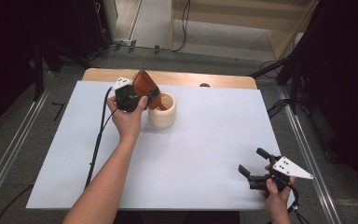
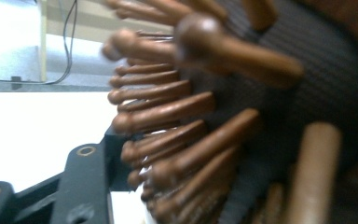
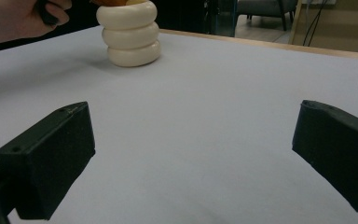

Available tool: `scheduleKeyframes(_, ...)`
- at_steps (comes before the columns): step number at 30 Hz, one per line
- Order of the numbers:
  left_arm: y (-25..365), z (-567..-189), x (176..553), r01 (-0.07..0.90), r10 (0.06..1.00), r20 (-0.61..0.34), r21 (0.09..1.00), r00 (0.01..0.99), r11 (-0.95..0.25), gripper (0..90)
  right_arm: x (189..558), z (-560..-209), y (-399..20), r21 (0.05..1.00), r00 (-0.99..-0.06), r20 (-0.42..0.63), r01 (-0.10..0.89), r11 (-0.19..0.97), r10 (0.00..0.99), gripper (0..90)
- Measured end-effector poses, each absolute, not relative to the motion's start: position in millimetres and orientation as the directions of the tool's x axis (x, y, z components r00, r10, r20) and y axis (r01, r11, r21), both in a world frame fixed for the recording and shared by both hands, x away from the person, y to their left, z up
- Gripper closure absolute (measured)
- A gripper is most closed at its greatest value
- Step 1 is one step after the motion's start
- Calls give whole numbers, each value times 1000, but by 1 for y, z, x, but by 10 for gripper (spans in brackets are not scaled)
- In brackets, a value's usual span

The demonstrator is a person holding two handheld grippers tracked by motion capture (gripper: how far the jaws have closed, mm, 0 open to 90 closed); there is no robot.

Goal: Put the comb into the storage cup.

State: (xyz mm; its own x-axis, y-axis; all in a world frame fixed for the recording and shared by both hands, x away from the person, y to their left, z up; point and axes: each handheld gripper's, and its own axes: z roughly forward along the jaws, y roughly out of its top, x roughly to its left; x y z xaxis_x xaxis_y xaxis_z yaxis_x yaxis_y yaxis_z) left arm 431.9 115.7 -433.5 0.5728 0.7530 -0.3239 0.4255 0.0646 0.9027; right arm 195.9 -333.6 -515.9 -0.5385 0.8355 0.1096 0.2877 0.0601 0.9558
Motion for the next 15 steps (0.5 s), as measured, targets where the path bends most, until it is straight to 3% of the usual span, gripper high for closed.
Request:
scheduleKeyframes(11, 120, -437, 432, 432, 751, -313, 901, 582, 41, 340, 196, -516, -333, 956, -538, 109, 288, 61, 836, 0)
scheduleKeyframes(15, 123, -438, 433, 439, 749, -323, 897, 579, 47, 247, 196, -516, -333, 956, -538, 109, 287, 61, 836, 0)
